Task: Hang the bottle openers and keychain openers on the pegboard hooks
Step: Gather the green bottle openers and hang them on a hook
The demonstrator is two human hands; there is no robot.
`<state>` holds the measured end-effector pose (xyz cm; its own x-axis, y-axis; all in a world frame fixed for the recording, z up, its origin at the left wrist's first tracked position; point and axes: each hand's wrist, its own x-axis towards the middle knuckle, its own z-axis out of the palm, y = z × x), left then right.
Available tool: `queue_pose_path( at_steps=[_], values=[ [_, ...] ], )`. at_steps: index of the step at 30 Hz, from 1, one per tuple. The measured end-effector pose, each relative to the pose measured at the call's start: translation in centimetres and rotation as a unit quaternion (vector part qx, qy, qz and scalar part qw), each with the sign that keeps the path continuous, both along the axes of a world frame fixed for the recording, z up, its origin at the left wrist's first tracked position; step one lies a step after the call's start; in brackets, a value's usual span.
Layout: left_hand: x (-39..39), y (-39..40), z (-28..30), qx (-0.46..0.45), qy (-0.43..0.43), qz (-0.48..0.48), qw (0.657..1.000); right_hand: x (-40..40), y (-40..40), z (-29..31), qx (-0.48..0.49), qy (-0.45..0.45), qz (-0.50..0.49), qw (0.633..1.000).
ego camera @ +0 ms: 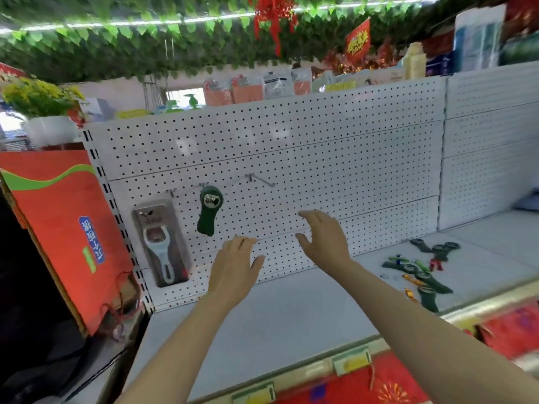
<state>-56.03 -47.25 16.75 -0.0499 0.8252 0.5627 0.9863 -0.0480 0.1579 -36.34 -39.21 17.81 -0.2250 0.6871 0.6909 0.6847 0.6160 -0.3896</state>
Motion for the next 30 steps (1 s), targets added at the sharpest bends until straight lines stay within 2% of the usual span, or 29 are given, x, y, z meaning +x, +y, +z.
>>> queue_pose_path(
  at_steps=[9, 15, 23, 30],
  values=[
    [16.0, 7.1, -2.0, -0.068, 0.000, -0.115, 0.991, 16.7, 2.0, -3.6, -0.035, -0.051, -0.104, 0.993],
    [25.8, 11.3, -5.4, -0.125, -0.005, -0.142, 0.982, 27.3, 4.3, -6.4, -0.075, -0.067, -0.149, 0.984],
    [35.1, 17.8, -11.3, -0.259, 0.020, -0.117, 0.959, 38.4, 7.9, -11.0, -0.094, -0.084, -0.196, 0.972],
    [39.3, 24.2, -15.1, -0.404, 0.026, -0.035, 0.914, 43.4, 13.9, -15.5, -0.143, -0.093, -0.215, 0.962]
  ],
)
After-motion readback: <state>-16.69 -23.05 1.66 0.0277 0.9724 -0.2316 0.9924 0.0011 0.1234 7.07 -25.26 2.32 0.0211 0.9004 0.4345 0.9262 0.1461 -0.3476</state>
